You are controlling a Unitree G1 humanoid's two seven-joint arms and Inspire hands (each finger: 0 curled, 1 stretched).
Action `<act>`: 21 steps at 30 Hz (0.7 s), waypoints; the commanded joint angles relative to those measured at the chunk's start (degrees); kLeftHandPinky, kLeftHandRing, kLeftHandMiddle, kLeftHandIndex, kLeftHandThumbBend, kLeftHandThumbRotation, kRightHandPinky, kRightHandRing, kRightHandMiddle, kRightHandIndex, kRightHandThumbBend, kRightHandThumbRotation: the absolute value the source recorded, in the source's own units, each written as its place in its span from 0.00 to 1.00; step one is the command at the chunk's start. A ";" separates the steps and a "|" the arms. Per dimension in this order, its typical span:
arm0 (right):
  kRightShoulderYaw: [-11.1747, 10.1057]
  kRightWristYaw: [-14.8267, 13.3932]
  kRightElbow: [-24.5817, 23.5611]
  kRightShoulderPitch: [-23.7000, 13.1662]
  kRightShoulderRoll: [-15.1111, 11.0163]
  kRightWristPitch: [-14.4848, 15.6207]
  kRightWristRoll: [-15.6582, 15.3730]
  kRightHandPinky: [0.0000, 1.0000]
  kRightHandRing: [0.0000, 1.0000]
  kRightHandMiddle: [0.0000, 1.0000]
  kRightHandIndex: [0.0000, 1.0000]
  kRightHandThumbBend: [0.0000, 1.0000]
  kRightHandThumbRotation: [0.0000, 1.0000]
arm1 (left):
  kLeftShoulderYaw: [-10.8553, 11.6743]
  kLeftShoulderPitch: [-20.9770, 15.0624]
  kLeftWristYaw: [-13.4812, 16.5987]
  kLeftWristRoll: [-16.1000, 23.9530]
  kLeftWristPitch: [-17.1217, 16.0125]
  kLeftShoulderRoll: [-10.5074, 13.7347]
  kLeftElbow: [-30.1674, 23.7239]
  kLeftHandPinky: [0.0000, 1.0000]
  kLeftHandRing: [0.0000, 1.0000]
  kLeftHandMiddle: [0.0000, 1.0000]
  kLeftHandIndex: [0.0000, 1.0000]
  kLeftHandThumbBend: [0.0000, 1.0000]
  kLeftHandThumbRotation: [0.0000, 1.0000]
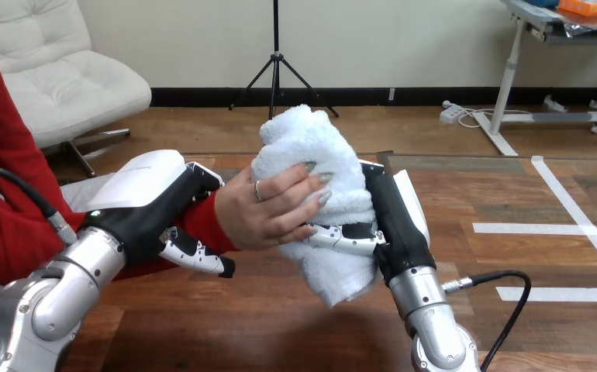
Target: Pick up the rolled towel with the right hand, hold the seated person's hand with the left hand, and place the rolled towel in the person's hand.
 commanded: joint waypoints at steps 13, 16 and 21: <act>1.23 9.64 -13.05 1.23 -2.24 11.76 3.07 0.49 0.58 0.62 0.65 0.95 0.61 | 0.65 -3.72 0.49 -0.24 -0.63 -0.60 -3.68 0.33 0.38 0.42 0.43 0.80 0.00; 1.33 11.21 -14.13 1.65 -3.25 12.95 2.95 0.55 0.63 0.68 0.71 0.98 0.75 | 0.71 -3.55 0.47 -0.30 -0.58 -0.63 -3.87 0.34 0.39 0.43 0.44 0.80 0.00; 0.94 14.20 -15.27 2.29 -4.44 14.43 4.29 0.60 0.70 0.73 0.77 0.99 0.88 | 0.78 -3.21 0.15 -0.21 0.03 -0.60 -4.55 0.36 0.41 0.45 0.45 0.80 0.00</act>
